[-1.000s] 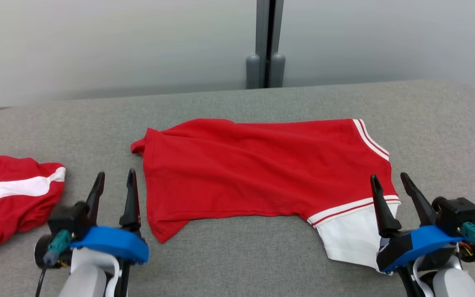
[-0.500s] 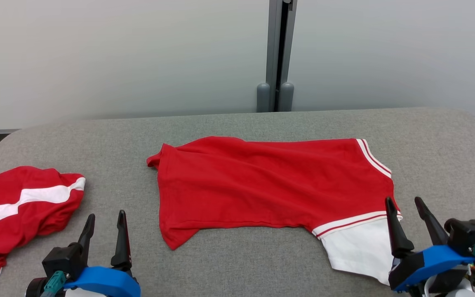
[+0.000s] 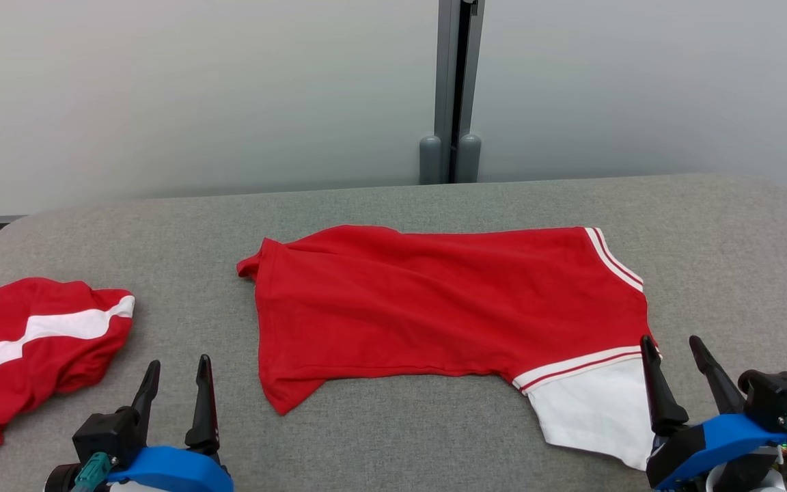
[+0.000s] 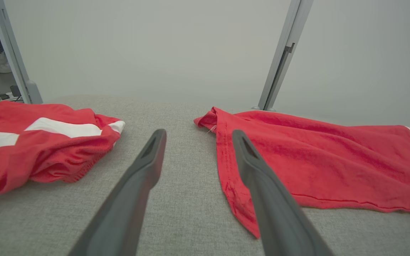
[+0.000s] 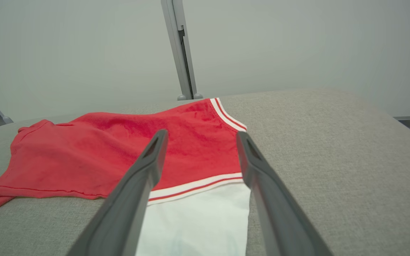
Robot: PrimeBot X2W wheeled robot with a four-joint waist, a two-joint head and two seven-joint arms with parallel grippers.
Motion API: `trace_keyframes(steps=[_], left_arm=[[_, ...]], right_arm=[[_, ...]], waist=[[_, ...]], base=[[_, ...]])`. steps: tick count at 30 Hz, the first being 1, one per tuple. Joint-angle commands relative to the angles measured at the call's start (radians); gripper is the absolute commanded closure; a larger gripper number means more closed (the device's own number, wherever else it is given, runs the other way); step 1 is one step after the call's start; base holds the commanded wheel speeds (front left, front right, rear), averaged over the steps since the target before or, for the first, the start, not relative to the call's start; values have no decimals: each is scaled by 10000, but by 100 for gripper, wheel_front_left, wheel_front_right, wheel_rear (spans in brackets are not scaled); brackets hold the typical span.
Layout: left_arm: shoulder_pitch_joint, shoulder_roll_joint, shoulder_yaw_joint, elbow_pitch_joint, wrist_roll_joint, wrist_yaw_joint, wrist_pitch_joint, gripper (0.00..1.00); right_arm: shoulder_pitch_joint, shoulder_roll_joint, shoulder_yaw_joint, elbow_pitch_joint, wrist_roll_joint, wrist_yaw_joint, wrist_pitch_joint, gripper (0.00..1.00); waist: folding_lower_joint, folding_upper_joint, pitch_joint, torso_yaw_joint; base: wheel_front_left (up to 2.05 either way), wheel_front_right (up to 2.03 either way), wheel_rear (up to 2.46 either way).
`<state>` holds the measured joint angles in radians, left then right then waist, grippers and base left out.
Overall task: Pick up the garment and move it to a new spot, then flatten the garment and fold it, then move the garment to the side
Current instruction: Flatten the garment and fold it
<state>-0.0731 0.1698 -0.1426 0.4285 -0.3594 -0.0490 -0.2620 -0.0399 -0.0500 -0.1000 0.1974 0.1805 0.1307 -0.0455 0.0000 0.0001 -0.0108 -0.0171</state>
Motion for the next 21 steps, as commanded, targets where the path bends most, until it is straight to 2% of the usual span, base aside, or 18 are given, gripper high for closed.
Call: trace_keyframes(steps=[1,6,10,14,20,21], left_arm=[[38,42,-18,18,-28,21,-42,0],[-39,46,-64,96,-73,13,3,0],[-415,-93,-321,406,46,101,522,0],[-1019,-264,-619,1104,76,62,1195,0],[-1752,-348,-766,2313,73,241,1859,0],[-2000,-331,-790,2775,144,387,2002,0]], right_arm=[[37,-9,4,-51,110,1,12,0],[86,-11,-111,-53,69,1,149,0],[69,-7,-273,-104,12,1,376,0],[-48,-9,-48,-129,142,1,504,0],[-212,-9,342,-48,216,1,491,0],[-279,-12,447,-19,256,1,472,0]], waist=[[0,-1,17,-6],[0,-1,71,4],[0,-1,199,-11],[0,-1,450,-176],[0,-1,790,-529],[0,-1,925,-675]], base=[[0,0,0],[0,0,0],[0,0,0],[0,0,0],[0,0,0],[0,0,0]])
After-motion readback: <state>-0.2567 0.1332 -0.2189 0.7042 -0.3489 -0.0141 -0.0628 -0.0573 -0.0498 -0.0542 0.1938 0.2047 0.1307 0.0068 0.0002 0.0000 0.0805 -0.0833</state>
